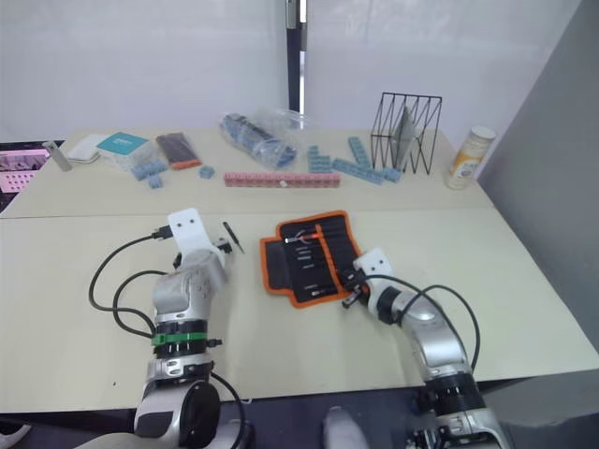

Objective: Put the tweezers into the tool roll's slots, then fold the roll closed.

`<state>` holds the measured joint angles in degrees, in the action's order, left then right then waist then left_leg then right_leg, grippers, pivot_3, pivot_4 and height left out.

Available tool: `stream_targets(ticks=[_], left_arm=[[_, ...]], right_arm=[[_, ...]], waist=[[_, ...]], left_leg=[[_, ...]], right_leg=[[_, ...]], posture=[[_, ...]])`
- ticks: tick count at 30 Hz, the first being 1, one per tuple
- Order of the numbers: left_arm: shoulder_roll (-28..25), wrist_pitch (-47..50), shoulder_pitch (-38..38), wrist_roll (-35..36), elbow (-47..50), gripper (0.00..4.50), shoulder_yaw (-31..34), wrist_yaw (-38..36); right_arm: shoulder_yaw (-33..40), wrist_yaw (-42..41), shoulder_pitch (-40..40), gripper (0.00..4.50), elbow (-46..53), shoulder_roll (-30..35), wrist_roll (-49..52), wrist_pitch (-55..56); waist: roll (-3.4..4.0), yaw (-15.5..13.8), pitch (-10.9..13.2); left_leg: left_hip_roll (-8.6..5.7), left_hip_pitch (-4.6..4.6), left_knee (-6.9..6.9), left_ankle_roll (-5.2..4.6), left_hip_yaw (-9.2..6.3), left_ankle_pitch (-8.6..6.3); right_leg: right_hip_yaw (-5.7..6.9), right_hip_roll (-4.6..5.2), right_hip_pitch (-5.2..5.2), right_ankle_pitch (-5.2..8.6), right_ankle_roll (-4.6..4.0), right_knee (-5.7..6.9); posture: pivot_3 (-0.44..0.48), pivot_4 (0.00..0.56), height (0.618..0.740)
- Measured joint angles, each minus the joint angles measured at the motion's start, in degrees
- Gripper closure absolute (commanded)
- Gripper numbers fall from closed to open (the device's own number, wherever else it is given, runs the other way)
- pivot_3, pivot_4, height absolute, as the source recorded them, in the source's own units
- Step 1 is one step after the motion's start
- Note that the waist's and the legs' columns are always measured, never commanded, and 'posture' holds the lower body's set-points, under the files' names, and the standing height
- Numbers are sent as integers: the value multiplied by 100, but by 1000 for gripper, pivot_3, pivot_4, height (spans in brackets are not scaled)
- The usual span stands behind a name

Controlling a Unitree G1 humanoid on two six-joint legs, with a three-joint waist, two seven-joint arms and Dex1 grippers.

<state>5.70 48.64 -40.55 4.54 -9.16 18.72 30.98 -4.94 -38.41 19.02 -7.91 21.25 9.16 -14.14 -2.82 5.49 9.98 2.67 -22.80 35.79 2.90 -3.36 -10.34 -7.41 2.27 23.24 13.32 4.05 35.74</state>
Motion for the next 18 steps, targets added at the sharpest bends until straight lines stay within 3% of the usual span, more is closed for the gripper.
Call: stream_targets(ticks=[13, 18], left_arm=[[-93, 16, -392, -163, -611, 4483, 96, 453], [-125, 33, -359, -60, -470, 4483, 253, 448]], right_arm=[[-18, 13, -22, 4500, 43, -16, 0, -4], [-37, 14, -21, 4500, 47, -22, 0, -4]], waist=[[7, 18, -4], [9, 34, -5]], left_leg=[[0, 4, -6, 2, 1, -1], [1, 6, -7, 2, 2, -2]], right_leg=[[0, 0, 0, 1, 0, 0], [0, 0, 0, 2, -1, 0]], posture=[[0, 150, 737], [0, 150, 737]])
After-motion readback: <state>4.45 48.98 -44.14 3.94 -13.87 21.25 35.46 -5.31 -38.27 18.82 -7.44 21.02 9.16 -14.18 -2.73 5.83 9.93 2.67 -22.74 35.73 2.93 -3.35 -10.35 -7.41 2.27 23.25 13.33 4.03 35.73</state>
